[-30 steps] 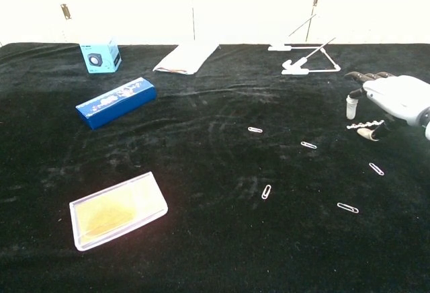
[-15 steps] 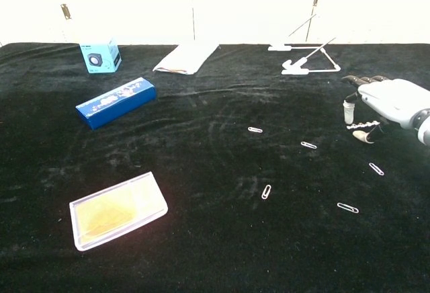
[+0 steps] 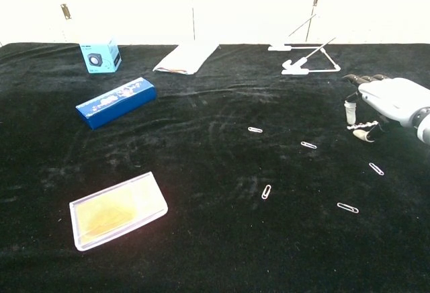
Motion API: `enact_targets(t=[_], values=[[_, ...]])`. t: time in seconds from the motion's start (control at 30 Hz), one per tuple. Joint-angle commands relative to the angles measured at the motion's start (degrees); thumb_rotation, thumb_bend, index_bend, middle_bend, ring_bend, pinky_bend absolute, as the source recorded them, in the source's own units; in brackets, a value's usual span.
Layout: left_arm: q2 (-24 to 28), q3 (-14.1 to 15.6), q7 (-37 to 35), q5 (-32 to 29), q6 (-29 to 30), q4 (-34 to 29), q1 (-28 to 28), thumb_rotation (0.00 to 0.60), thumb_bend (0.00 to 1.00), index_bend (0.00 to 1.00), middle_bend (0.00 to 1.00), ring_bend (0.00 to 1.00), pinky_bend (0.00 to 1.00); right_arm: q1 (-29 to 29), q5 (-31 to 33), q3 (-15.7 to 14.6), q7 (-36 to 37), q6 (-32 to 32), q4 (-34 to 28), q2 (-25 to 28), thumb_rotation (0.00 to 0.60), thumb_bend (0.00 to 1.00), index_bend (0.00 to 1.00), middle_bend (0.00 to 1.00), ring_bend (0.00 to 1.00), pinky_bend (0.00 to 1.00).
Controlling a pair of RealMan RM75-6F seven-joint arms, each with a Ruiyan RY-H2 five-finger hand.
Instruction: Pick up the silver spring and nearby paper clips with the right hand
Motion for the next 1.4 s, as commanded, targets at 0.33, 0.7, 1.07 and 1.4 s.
enact_targets(t=[0.33,0.7,1.07,1.4], values=[[0.0,0.0,-0.1,-0.1,-0.1,0.1,0.0,0.6,0.55,0.03,0.06,0.06,0.0,0.4,0.0,-0.1,0.3,-0.6,1.2,-0.5,0.6,0.36,0.53,0.0,0.0,0.0],[0.1,0.0,-0.4,0.1,0.4,0.2,0.2,0.6,0.55,0.03,0.06,0.06,0.0,0.5,0.3,0.2,0.9,-0.7,1.0,-0.9,0.6,0.41,0.67,0.02,0.0,0.0],[0.0,0.0,-0.4,0.7,1.1,0.3,0.5,0.6,0.55,0.02,0.06,0.06,0.0,-0.5,-0.7,0.2,2.0,2.3,-2.4,1.1,0.6,0.45,0.75,0.06,0.0,0.0],[-0.2,0.0,-0.2,0.7,1.1,0.3,0.4,0.6,0.55,0.01,0.06,0.07,0.0,-2.1,-2.6,0.4,2.8,7.3,-9.6,5.1,0.6,0.45,0.77,0.08,0.0,0.0]])
